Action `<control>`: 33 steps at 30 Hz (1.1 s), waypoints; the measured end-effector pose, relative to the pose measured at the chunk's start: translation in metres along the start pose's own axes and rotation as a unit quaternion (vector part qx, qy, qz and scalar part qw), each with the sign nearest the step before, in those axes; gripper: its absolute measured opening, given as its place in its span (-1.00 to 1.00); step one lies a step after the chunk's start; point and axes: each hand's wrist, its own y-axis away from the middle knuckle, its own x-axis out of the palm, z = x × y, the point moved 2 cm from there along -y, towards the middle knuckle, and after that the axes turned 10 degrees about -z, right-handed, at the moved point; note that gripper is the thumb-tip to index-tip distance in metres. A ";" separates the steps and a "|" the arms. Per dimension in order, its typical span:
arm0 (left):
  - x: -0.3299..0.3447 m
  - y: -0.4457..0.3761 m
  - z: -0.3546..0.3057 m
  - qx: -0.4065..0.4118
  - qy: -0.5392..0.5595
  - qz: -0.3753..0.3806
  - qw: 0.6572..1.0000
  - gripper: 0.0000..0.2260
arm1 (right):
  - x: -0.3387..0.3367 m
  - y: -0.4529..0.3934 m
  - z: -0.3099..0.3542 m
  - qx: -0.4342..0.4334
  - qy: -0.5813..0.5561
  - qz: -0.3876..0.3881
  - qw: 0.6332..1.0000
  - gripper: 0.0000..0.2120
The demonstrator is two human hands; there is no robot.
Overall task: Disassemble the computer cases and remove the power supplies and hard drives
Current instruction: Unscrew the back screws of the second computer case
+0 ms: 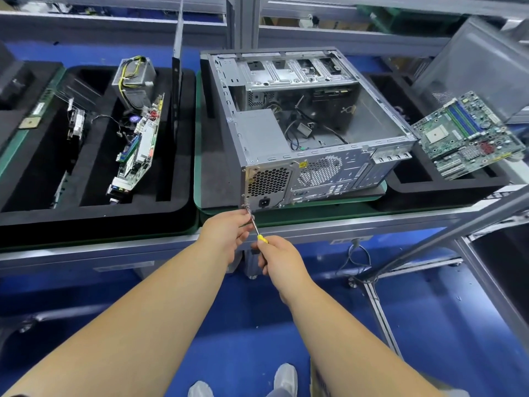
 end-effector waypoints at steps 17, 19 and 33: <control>0.004 -0.019 0.004 0.068 -0.123 -0.039 0.989 -0.82 | 0.002 0.002 0.002 0.161 -0.109 0.033 0.980 -0.60; 0.002 -0.021 0.007 0.079 -0.123 -0.033 0.989 -0.82 | -0.001 0.002 -0.002 0.218 -0.188 0.079 0.954 -0.50; -0.004 -0.019 0.011 -0.060 0.076 0.091 0.991 -0.77 | 0.002 0.003 -0.007 0.201 -0.224 0.063 0.951 -0.76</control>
